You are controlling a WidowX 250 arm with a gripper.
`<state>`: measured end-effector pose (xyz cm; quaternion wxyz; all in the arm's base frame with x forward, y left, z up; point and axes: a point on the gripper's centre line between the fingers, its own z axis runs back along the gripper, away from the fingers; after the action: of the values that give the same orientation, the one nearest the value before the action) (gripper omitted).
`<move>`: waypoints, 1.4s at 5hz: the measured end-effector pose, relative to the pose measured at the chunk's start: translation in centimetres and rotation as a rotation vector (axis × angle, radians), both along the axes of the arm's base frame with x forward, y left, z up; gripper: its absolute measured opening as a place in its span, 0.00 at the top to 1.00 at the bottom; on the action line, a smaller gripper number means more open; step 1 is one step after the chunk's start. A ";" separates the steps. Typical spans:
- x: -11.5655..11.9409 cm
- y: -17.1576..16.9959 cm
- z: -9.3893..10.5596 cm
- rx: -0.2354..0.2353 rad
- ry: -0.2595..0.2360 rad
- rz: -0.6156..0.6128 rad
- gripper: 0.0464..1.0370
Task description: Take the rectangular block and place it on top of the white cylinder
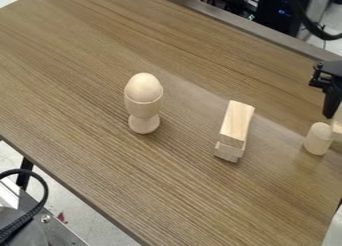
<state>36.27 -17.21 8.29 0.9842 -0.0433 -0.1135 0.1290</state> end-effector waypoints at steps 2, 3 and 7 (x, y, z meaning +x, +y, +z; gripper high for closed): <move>0.3 0.9 -0.2 0.004 0.005 0.017 0.47; 0.0 1.4 -0.8 0.015 0.021 0.022 0.47; -0.4 1.6 -2.4 0.038 0.028 0.012 0.47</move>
<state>35.91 -15.62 5.84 0.9855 -0.0222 -0.1025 0.1333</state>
